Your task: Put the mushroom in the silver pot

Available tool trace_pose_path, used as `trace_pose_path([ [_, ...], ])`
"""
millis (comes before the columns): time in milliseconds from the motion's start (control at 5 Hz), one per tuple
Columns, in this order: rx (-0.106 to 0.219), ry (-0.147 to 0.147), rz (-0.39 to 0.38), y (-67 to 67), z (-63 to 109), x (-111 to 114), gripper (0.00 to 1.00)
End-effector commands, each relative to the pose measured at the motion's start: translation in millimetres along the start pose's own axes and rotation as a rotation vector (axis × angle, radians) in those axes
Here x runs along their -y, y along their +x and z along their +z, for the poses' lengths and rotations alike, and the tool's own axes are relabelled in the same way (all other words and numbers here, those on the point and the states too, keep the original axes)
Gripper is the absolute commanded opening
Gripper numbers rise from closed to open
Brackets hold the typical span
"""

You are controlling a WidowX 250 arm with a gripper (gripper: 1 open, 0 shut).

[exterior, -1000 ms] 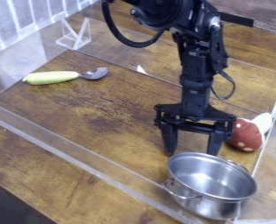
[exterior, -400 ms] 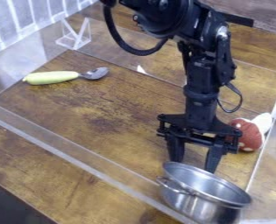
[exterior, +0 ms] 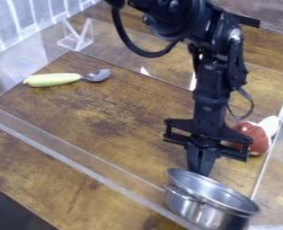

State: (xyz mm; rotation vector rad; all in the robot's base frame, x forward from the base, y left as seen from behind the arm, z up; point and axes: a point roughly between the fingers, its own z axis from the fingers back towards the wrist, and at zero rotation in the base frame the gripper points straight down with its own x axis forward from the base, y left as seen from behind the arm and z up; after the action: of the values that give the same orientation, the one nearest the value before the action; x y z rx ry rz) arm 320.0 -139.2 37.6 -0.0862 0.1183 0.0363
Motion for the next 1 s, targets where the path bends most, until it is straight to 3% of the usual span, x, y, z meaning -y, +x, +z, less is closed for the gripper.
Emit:
trace_pose_path([
  [0,0.141,-0.033,-0.062,11.4,55.5,6.2,0.0],
  [200,0.174,-0.042,-0.071,11.1,67.2,13.0,0.0],
  [400,0.164,-0.049,-0.103,7.7,65.4,18.4,0.0],
  [600,0.148,-0.054,-0.163,-4.7,63.2,30.2,0.0],
  [800,0.117,-0.048,-0.232,-17.6,56.1,24.3,0.0],
])
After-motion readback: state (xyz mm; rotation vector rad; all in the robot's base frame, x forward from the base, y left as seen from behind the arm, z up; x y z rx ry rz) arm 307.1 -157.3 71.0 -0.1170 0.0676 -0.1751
